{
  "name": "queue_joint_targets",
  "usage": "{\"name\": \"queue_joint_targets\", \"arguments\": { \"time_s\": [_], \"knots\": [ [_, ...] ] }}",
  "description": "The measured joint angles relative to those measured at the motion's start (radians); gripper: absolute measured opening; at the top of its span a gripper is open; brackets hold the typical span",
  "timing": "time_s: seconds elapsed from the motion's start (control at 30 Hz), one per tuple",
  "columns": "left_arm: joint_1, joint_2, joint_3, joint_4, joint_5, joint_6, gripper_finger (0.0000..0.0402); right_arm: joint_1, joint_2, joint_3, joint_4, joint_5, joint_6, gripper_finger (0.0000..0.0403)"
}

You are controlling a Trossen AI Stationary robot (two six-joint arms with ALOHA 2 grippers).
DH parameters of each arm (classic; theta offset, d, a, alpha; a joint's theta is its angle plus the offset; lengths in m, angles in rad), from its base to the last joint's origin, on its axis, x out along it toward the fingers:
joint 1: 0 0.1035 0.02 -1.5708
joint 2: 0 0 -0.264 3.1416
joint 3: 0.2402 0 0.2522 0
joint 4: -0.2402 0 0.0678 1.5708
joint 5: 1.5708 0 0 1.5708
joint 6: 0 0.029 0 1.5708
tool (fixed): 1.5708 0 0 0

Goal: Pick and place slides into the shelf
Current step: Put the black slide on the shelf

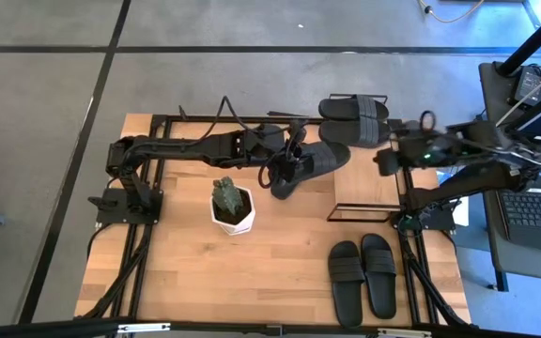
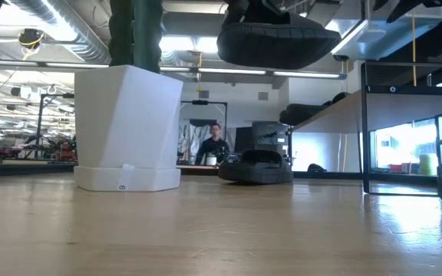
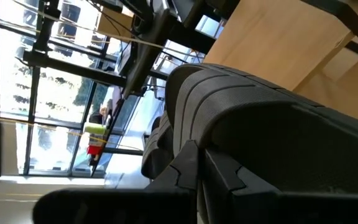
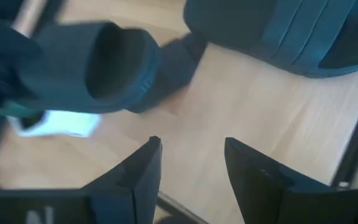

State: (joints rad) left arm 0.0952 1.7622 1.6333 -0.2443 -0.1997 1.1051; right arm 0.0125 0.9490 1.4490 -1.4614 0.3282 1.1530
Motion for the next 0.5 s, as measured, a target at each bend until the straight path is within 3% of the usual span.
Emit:
{"name": "queue_joint_targets", "arguments": {
  "time_s": [0.33, 0.5],
  "knots": [
    [-0.034, 0.0, 0.0, 0.001, -0.053, 0.053, 0.0, -0.088, -0.097, -0.128, 0.202, -0.221, 0.02, 0.0177],
    [-0.052, 0.0, 0.0, -0.001, -0.064, 0.056, 0.0, -0.161, -0.147, -0.228, 0.237, -0.247, 0.02, 0.0177]
  ]
}}
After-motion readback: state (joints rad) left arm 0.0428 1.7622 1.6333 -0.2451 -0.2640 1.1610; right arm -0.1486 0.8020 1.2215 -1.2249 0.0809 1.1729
